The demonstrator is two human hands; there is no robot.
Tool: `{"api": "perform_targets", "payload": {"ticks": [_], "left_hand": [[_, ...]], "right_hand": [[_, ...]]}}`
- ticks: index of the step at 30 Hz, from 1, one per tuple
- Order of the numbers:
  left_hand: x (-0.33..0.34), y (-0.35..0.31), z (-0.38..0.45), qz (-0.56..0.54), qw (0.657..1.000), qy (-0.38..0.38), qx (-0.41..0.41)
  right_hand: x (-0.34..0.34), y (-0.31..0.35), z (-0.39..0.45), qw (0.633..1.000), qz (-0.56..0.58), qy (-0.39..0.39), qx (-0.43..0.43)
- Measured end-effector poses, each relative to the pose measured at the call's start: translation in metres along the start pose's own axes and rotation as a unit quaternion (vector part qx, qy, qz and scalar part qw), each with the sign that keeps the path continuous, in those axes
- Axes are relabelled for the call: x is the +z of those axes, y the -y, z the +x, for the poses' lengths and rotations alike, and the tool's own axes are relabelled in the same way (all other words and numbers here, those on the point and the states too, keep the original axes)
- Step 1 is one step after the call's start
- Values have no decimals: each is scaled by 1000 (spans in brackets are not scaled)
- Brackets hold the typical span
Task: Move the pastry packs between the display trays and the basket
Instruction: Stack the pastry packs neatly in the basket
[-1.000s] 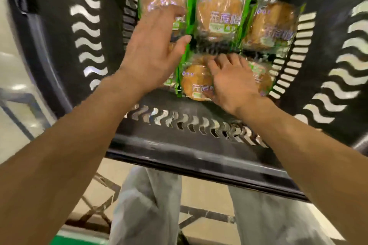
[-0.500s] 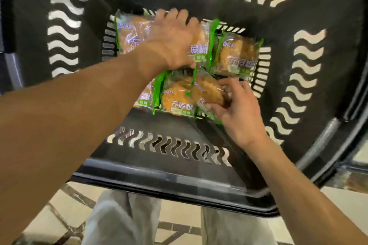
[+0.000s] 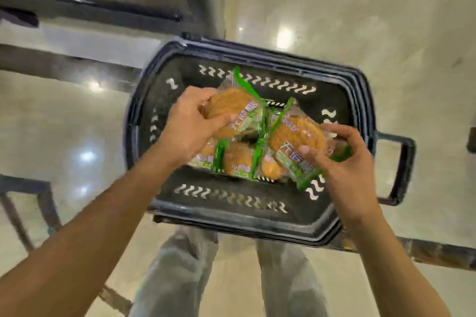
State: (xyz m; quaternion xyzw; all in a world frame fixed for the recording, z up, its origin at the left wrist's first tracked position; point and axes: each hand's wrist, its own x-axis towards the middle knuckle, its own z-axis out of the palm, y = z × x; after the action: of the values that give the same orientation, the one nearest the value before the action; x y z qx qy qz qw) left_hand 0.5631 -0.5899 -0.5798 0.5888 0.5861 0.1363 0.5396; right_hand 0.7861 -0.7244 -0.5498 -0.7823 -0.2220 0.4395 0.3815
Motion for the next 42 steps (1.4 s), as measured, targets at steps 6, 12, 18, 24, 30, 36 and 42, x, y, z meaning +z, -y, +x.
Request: {"api": "perform_targets", "payload": {"ticks": [6,12,18,24,30,36,42], "left_hand": [[-168,-183,-138,-154,982,-31,101],[-297,-320,-287,-202,931,-189,240],[-368,-378,-392,-212,884,-273,314],[-453,-391,-433,-239,849,-314,350],[-539,-366,-396,-320,828,-302,348],[-640,-358,-331,-361,838,-250,323],[-694,-381,-261,-348,870,-174,304]], "right_hand": [[-19,207,-155,986,134,-58,-85],[-23,380,-280,941,273,-25,-199],[-16,484,-367,901,317,56,-291],[33,551,-411,876,301,126,-357],[119,604,-412,862,278,140,-400],[211,657,-388,876,273,92,-387],[253,693,-347,895,237,23,-377]]}}
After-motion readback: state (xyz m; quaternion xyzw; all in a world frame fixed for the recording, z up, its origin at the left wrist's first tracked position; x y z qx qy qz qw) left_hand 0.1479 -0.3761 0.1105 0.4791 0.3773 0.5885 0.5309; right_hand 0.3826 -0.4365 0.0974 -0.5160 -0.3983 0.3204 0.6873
